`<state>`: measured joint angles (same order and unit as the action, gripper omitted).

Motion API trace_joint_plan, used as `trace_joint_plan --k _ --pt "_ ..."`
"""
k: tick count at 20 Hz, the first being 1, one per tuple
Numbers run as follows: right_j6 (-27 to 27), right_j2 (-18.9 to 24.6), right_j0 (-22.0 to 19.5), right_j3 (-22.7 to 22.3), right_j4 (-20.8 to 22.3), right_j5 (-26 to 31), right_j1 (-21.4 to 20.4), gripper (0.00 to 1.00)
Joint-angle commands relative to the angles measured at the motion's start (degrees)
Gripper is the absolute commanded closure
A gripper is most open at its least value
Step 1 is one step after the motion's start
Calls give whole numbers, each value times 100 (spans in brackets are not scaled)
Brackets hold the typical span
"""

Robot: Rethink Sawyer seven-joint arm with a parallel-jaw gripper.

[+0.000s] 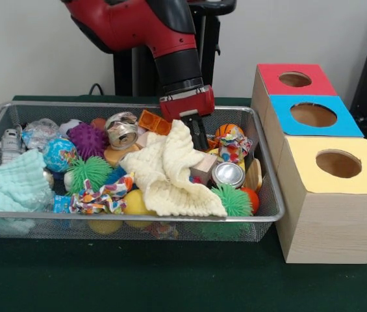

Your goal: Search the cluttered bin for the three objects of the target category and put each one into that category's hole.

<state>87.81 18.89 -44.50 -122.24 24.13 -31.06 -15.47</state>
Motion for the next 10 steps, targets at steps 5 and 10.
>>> trace_joint_plan --k 5,10 --pt "783 284 -358 1563 569 517 183 100" --pt "622 456 -655 1672 978 941 -32 100"
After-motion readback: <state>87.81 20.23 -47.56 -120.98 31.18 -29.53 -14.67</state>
